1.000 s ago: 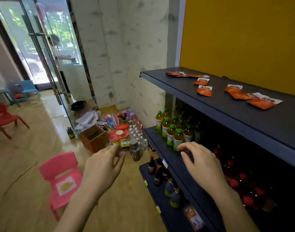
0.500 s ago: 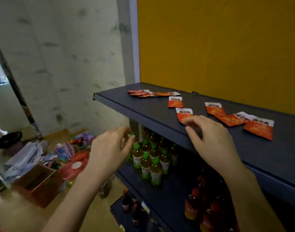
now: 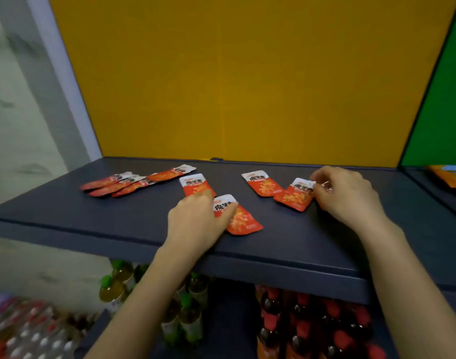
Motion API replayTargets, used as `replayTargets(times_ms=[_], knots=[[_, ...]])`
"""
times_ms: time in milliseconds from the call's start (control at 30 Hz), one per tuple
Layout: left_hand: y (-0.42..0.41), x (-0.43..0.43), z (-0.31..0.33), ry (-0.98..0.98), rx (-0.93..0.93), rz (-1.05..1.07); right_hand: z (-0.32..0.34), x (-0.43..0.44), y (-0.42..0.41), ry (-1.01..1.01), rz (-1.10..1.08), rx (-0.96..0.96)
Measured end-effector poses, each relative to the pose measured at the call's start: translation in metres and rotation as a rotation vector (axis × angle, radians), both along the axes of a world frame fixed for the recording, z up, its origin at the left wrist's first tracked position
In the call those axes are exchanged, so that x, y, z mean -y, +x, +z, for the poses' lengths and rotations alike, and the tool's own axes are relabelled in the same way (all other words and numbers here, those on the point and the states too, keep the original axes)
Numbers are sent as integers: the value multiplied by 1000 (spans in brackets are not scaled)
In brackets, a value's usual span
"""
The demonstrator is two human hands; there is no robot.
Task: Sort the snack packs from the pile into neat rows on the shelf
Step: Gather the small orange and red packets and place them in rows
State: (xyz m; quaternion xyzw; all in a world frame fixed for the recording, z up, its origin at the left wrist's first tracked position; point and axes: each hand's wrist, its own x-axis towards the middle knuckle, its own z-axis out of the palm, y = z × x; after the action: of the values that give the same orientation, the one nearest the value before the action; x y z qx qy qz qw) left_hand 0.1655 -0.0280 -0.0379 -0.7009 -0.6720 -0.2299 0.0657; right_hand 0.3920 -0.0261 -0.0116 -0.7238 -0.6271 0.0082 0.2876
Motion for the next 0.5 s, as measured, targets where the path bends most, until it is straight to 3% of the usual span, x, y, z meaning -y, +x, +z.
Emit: replayTargets(times_ms=[133, 300, 500], knots=[[14, -17, 2, -33, -38, -71, -7, -19, 12, -131, -176, 61], [20, -39, 0, -114, -90, -185, -24, -33, 15, -282, -229, 163], [15, -48, -1, -177, 107, -270, -24, -41, 22, -270, -294, -113]])
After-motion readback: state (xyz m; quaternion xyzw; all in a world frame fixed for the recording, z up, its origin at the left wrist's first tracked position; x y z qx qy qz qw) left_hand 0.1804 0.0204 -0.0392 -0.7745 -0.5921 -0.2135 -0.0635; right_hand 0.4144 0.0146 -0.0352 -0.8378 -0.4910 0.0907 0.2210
